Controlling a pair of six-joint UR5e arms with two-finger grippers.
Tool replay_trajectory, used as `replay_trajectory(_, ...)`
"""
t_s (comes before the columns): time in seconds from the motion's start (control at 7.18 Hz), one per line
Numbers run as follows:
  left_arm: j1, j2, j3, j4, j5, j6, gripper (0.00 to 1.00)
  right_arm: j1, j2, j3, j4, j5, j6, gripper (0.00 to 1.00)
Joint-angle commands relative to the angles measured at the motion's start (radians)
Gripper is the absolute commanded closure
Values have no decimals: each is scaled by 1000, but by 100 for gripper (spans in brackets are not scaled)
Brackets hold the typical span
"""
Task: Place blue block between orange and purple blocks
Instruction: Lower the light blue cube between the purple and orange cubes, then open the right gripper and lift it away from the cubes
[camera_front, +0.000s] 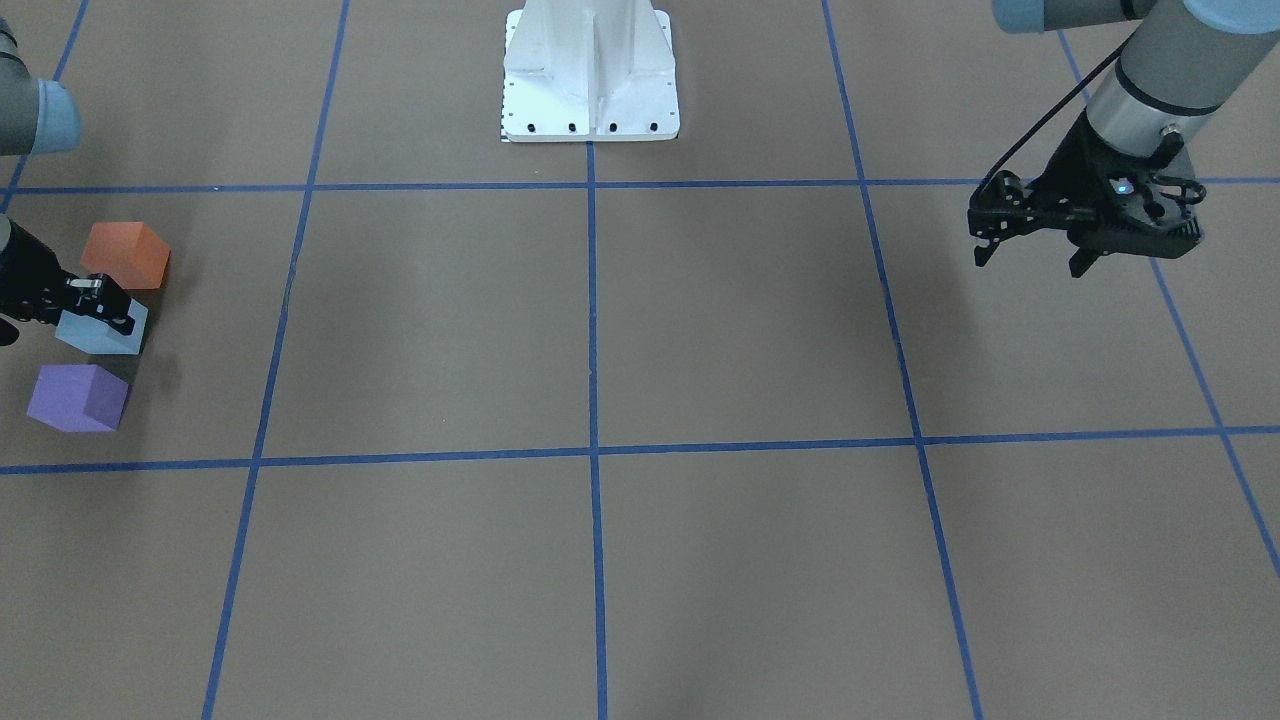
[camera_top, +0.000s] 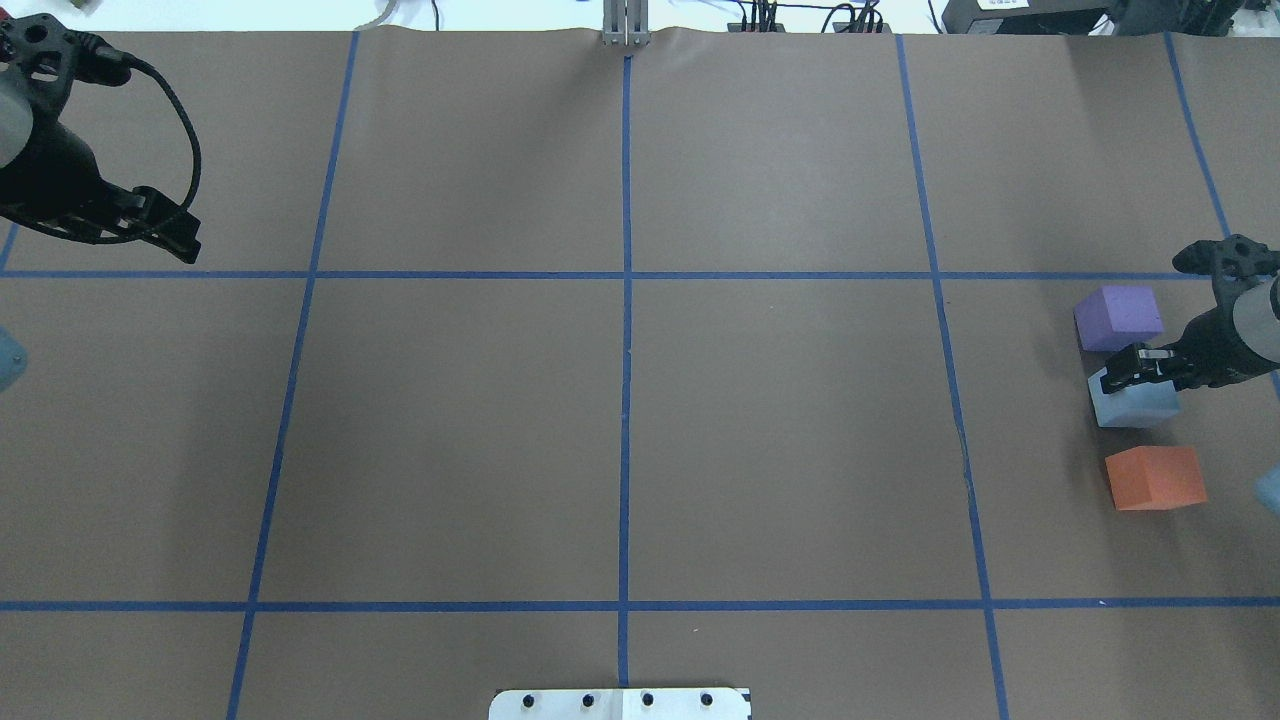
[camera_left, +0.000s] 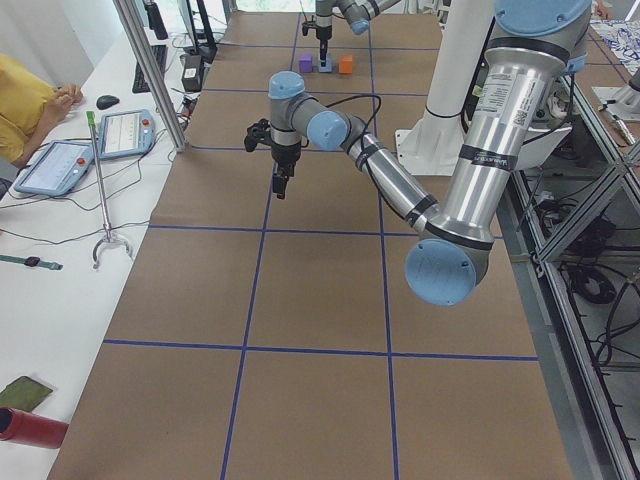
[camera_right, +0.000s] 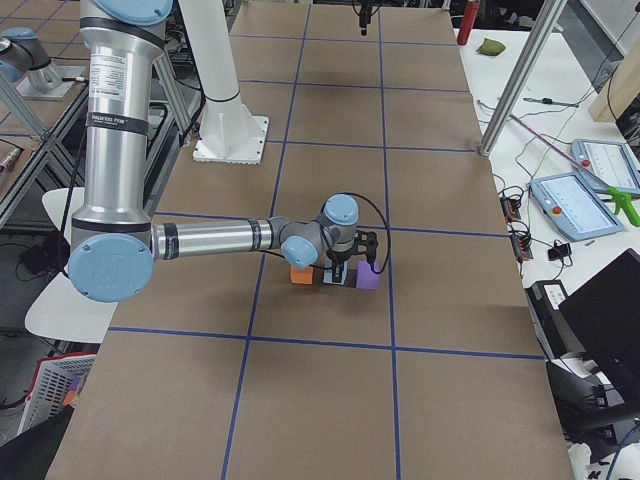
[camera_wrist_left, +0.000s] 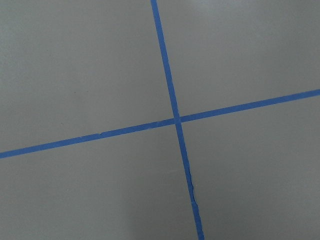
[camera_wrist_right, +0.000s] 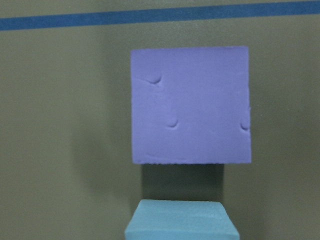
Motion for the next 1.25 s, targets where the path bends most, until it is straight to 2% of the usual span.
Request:
replay_trajectory(0.0, 0, 0, 0, 0, 0, -1, 0, 0, 0, 9, 1, 1, -2, 0)
replay_trajectory(0.28, -7, 14, 0, 0, -2, 16, 0, 23, -41, 93, 3, -1, -3, 0)
replay_trajectory(0.42, -35, 32, 1, 2, -2, 72, 0, 82, -79, 151, 1, 4, -15, 0)
replay_trajectory(0.7, -140, 104, 15, 5, -3, 275, 0, 212, -90, 167, -14, 57, -37, 0)
replay_trajectory(0.84, -212, 113, 73, 3, -56, 387, 0, 286, -86, 169, -55, 127, -98, 0)
replay_trajectory(1.11, -358, 112, 231, -5, -94, 625, 0, 432, -66, 207, -277, 163, -367, 0)
